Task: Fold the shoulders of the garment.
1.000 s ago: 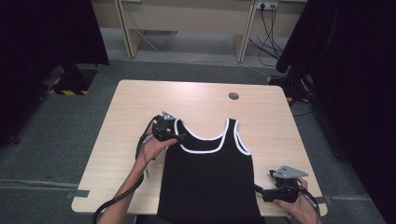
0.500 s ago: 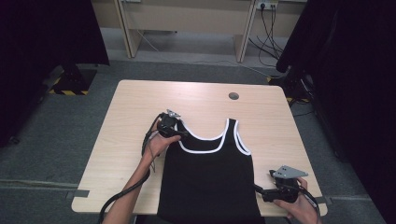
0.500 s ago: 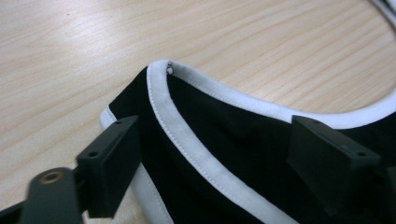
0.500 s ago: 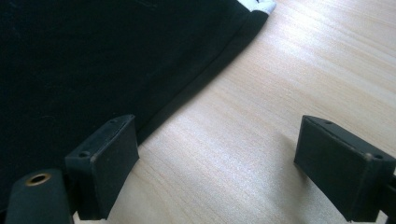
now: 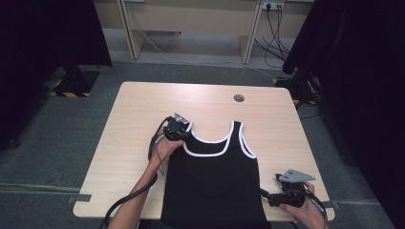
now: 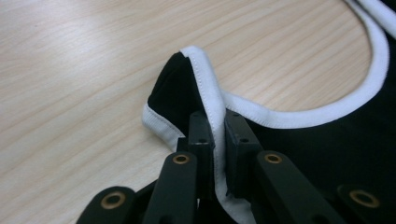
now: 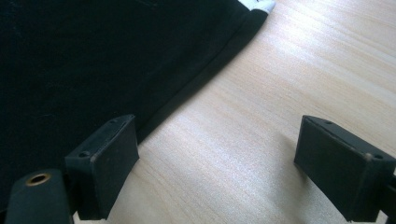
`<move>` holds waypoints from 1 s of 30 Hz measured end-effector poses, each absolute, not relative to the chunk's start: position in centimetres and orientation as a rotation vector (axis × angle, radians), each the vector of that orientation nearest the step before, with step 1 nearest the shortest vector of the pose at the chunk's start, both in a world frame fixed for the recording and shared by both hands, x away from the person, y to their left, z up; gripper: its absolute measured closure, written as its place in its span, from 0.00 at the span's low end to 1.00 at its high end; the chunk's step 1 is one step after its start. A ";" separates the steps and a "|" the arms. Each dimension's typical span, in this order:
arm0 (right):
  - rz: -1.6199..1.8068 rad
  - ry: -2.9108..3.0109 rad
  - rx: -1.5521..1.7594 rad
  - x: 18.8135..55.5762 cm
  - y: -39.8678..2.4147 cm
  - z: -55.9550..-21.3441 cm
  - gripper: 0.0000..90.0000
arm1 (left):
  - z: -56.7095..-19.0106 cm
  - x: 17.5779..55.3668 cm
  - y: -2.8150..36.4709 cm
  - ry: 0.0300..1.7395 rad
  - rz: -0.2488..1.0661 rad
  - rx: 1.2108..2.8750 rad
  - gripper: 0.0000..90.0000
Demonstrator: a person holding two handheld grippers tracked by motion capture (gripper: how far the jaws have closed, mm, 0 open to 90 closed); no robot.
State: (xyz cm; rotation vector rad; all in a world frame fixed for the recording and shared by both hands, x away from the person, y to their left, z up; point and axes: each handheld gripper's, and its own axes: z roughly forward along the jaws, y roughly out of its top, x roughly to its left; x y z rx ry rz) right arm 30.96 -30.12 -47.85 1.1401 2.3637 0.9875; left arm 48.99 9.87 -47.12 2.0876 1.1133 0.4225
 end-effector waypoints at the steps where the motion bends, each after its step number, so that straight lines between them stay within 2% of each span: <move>1: 0.988 2.364 1.140 31.0 -30.1 -47.9 0.15 | -47.0 48.9 9.8 1.107 0.425 2.079 0.93; 12: 0.988 2.364 1.141 31.0 -30.1 -47.9 0.15 | -43.4 45.3 9.7 0.979 0.449 2.028 0.92; 19: 0.988 2.364 1.141 31.0 -30.1 -47.9 0.15 | -42.9 42.5 9.0 0.917 0.472 2.035 0.90; 23: 0.988 2.364 1.140 31.0 -30.1 -47.9 0.15 | -43.1 40.8 8.6 0.888 0.439 2.047 0.88; 26: 0.988 2.364 1.140 31.0 -30.1 -47.9 0.15 | -43.4 39.4 8.7 0.865 0.408 2.079 0.81; 28: 0.988 2.364 1.140 31.0 -30.1 -47.9 0.15 | -43.1 38.7 8.9 0.868 0.396 2.068 0.66; 30: 0.988 2.365 1.141 31.0 -30.1 -47.9 0.15 | -42.6 38.2 9.2 0.860 0.380 2.047 0.60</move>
